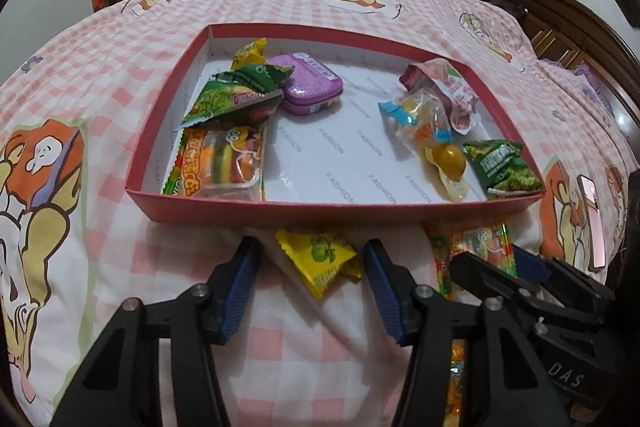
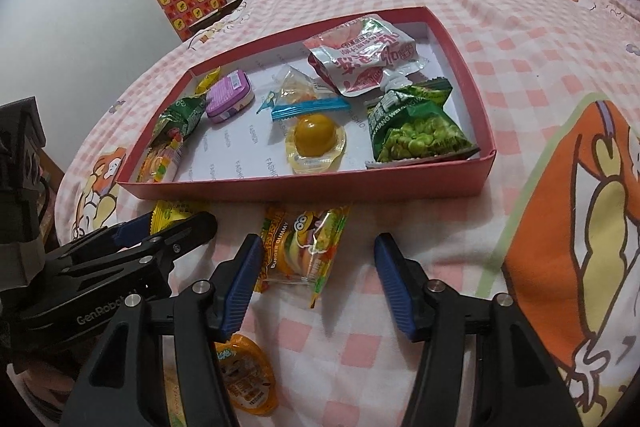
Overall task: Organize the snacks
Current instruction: 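Grasp the yellow triangular packet with the left gripper while the right grasps the candy-stick packet, then lower the yellow packet into the box with the left gripper while the right carries candy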
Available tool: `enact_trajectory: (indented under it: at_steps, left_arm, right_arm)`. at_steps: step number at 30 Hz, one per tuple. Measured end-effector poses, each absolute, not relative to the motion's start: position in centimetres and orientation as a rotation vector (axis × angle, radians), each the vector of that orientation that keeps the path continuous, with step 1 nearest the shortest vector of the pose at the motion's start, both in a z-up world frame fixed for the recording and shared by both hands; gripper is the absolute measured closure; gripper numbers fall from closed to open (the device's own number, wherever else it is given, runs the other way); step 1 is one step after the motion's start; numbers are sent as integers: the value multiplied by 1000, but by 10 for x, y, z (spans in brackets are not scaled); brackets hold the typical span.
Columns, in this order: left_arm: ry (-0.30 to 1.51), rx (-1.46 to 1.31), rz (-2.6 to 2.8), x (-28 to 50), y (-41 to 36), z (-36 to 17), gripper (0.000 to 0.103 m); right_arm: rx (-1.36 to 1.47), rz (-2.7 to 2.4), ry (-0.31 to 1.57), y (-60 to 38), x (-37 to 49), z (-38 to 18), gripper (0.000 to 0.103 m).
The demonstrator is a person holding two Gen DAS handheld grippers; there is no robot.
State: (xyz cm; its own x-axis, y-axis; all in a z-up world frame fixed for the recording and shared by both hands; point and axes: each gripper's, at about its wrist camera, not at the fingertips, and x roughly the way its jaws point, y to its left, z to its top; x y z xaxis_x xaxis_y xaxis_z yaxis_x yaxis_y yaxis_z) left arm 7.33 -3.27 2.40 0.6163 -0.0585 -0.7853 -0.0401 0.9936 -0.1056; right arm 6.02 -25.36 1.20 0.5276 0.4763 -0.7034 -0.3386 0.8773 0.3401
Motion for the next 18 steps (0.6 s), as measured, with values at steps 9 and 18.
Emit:
enact_trajectory:
  at_steps: [9, 18]
  left_arm:
    - [894, -127, 3, 70, -28, 24, 72]
    - [898, -162, -31, 64, -23, 30, 74]
  right_arm:
    - [195, 494, 880, -255, 56, 15, 64]
    - [195, 487, 880, -256, 52, 16, 68]
